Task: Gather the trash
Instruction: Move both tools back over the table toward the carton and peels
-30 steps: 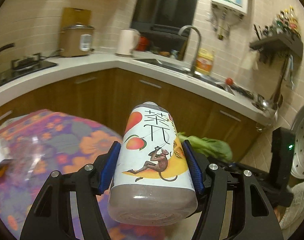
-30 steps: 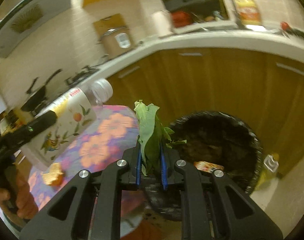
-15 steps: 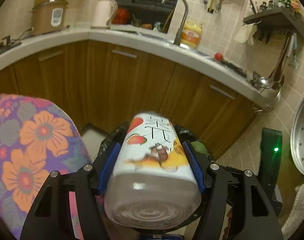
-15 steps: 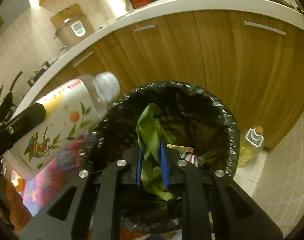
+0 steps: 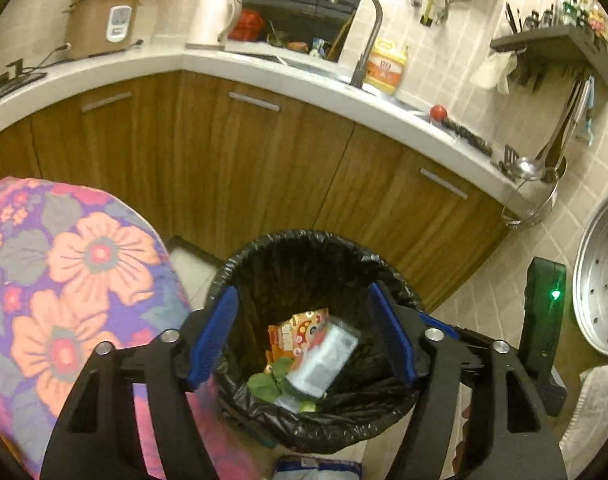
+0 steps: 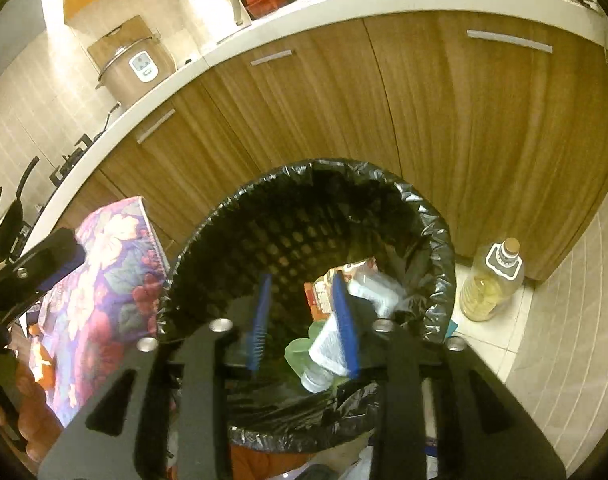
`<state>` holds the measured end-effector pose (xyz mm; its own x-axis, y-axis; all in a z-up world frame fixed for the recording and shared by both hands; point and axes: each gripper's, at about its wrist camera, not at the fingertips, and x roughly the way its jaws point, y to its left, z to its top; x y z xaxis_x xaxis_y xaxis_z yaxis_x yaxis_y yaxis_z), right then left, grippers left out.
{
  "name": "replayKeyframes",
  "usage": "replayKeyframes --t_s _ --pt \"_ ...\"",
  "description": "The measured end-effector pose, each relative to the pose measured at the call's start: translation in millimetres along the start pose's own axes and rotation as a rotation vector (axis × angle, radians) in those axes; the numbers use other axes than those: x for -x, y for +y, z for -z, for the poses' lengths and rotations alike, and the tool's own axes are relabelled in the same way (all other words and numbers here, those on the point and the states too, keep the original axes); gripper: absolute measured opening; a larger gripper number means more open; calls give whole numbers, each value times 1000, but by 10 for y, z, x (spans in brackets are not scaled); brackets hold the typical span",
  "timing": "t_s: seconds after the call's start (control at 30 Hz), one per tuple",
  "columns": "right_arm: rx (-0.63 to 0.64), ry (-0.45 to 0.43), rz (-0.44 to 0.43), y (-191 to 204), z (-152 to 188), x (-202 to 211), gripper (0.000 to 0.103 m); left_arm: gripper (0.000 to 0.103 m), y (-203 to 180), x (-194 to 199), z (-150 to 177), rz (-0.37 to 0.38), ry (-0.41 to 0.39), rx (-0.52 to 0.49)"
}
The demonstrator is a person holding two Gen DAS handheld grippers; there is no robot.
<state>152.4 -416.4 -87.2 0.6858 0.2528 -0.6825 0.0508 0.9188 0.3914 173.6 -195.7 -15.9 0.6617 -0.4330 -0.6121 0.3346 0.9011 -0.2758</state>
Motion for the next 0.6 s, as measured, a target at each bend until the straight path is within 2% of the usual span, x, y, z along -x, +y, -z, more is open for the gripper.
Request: replayKeyframes --t_s 0.03,0.33,0.6 --pt "6 -13 1 30 7 38 52 70 9 56 -3 -1 -9 1" --pt "114 -86 -38 652 34 400 52 75 203 817 46 -4 -136 22" --pt "246 -112 -109 1428 144 627 52 81 442 1625 163 -75 -279 13"
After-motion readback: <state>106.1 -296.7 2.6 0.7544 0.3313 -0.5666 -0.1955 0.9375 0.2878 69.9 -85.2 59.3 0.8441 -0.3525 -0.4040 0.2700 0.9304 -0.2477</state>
